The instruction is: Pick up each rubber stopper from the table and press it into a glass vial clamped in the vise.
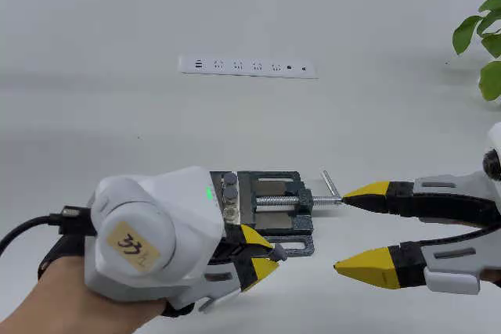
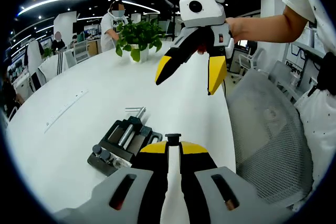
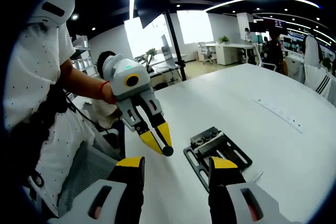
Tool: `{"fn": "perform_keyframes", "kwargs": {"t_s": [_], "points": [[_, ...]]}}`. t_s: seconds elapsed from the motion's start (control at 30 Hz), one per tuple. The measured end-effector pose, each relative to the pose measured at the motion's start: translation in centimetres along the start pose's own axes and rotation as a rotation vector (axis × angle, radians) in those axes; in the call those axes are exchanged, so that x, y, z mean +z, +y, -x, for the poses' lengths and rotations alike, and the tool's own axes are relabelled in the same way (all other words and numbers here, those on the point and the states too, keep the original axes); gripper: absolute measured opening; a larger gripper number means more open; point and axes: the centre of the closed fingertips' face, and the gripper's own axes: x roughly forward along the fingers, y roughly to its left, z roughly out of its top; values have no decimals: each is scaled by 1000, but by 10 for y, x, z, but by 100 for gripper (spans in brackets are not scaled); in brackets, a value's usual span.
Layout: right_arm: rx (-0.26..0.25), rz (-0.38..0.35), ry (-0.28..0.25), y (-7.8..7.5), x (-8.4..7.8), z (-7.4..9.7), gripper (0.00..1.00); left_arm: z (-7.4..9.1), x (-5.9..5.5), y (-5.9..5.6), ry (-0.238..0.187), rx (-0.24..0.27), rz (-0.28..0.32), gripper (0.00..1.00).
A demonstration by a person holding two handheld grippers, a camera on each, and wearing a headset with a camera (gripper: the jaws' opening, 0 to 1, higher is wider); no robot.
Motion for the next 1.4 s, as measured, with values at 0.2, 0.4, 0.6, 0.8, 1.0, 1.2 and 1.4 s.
{"fn": "perform_keyframes", "kwargs": {"t_s": [0.2,0.4,0.6,0.8,1.0,1.2,1.4], "points": [[106,32,23,19,18,-12,34,18,15,-8,-66,9,23,4],[183,72,76,35,27,-22,27,31,25,-17,-115,9,31,4],[248,101,119,49,30,-32,20,40,31,-22,-152,9,35,4],[296,120,144,60,37,-38,13,49,32,-25,-174,11,35,4],[335,134,168,69,40,-43,10,55,33,-27,-183,11,30,4],[354,145,185,72,40,-44,9,58,35,-28,-192,9,27,4],[360,149,192,72,40,-43,8,59,36,-29,-192,4,23,4]]}}
